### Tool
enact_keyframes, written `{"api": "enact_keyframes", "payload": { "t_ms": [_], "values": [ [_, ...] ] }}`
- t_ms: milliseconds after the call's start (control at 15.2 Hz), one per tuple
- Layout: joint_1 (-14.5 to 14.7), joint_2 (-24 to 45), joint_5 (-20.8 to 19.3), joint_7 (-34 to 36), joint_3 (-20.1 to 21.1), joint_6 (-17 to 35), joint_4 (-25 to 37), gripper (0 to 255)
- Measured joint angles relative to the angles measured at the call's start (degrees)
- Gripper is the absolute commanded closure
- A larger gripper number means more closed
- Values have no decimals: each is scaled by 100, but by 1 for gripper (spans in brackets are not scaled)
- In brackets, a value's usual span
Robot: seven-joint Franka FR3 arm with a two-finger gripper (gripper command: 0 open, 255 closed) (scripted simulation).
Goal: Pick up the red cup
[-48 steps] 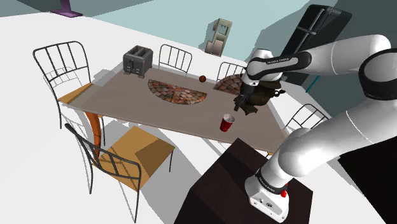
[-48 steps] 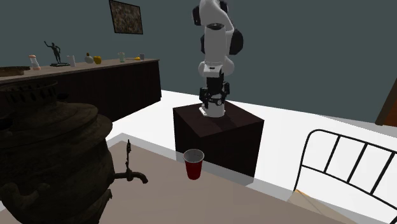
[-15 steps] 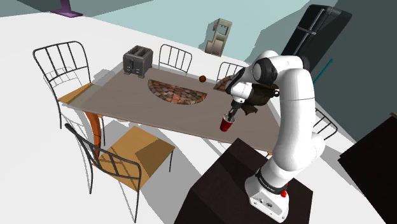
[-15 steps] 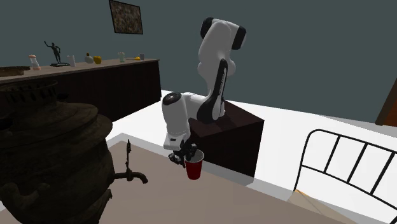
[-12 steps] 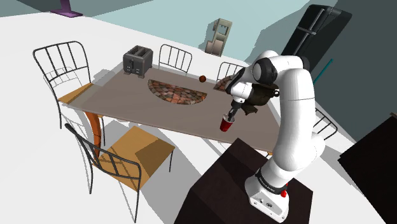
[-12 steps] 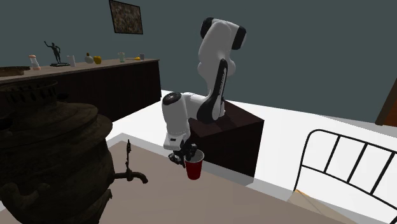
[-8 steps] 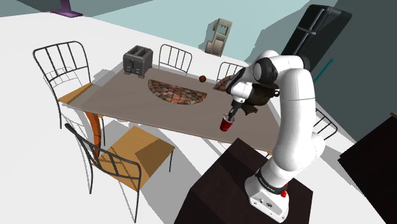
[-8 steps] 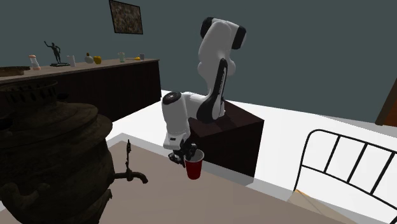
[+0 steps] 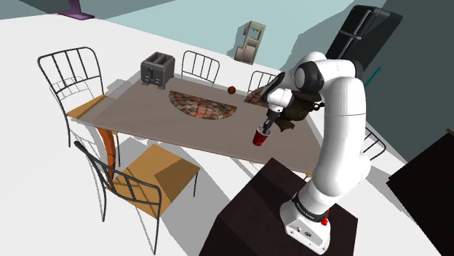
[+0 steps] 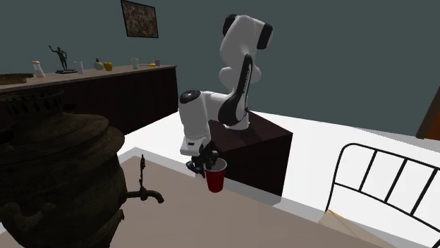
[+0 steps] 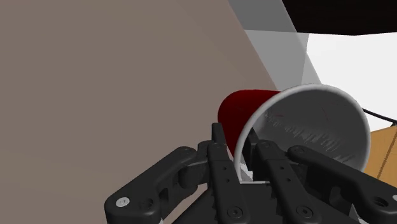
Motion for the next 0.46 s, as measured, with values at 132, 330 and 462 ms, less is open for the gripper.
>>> {"api": "enact_keyframes", "payload": {
  "t_ms": [132, 330, 462],
  "values": [
    [37, -126, -79, 36, -65, -92, -24, 255],
    [103, -313, -197, 105, -156, -225, -59, 255],
    [134, -399, -261, 151, -201, -317, -42, 255]
  ]
}}
